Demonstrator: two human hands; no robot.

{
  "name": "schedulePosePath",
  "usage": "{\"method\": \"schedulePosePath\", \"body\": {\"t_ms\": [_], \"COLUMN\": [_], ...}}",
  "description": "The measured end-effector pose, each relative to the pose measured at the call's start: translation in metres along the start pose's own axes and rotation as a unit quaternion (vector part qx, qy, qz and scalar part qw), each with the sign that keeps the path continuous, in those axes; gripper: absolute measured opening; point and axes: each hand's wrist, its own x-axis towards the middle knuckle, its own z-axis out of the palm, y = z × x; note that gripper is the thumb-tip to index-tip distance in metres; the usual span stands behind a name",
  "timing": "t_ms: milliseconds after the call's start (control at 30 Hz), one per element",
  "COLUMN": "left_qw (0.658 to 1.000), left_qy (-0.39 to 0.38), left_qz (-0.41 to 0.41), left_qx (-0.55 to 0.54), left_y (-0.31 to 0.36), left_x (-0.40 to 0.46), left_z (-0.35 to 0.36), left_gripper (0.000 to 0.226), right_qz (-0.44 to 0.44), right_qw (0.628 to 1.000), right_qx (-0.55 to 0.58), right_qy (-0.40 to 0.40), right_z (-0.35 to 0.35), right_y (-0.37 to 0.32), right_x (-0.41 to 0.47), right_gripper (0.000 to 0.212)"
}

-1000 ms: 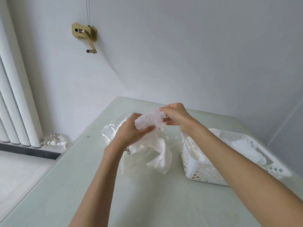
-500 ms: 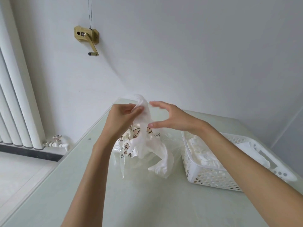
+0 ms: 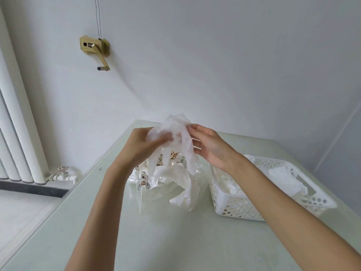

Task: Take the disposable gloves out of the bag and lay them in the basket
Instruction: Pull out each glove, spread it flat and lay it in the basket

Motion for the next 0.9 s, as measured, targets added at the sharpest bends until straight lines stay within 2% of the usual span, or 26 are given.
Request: {"method": "schedulePosePath", "body": {"t_ms": [67, 167, 200, 267, 367, 433, 567, 633, 667, 767, 833, 900], "left_qw": [0.999, 0.992, 0.986, 0.970, 0.962, 0.967, 0.969, 0.964, 0.962, 0.970, 0.980, 0.982], "left_qy": [0.017, -0.062, -0.096, -0.163, -0.209, -0.203, -0.225, -0.246, -0.254, -0.218, -0.169, -0.148], "left_qz": [0.046, 0.079, 0.089, 0.103, 0.098, 0.084, 0.060, 0.060, 0.070, 0.091, 0.100, 0.113], "left_qx": [-0.004, 0.072, 0.106, 0.150, 0.146, 0.131, 0.088, 0.075, 0.074, 0.054, 0.031, 0.022], "left_y": [0.010, 0.030, 0.036, 0.052, 0.069, 0.073, 0.071, 0.070, 0.069, 0.072, 0.074, 0.075], "left_x": [-0.002, -0.001, 0.000, 0.002, 0.003, 0.003, 0.000, -0.005, -0.005, -0.003, 0.003, 0.012], "left_z": [0.009, 0.020, 0.024, 0.036, 0.058, 0.069, 0.093, 0.103, 0.113, 0.131, 0.137, 0.143], "left_gripper": [0.009, 0.011, 0.015, 0.022, 0.022, 0.017, 0.017, 0.003, 0.012, 0.020, 0.021, 0.020], "right_qz": [0.012, 0.038, 0.030, -0.015, -0.078, -0.091, -0.090, -0.091, -0.094, -0.100, -0.099, -0.080], "right_qw": [1.000, 0.998, 0.999, 1.000, 0.982, 0.966, 0.959, 0.952, 0.947, 0.937, 0.937, 0.949], "right_qx": [0.025, 0.055, 0.039, 0.000, 0.024, 0.076, 0.140, 0.182, 0.208, 0.267, 0.280, 0.239], "right_qy": [0.004, -0.009, -0.014, 0.010, 0.170, 0.229, 0.227, 0.227, 0.228, 0.202, 0.185, 0.190], "right_z": [-0.008, -0.023, -0.027, -0.037, -0.057, -0.076, -0.113, -0.126, -0.135, -0.156, -0.170, -0.186], "right_y": [-0.002, -0.012, -0.014, -0.016, -0.009, -0.007, -0.009, -0.008, -0.006, -0.003, -0.002, -0.002], "right_x": [-0.010, -0.031, -0.039, -0.054, -0.069, -0.081, -0.104, -0.109, -0.113, -0.121, -0.125, -0.134], "right_gripper": [0.025, 0.056, 0.056, 0.042, 0.018, 0.010, 0.018, 0.018, 0.016, 0.010, 0.013, 0.024]}}
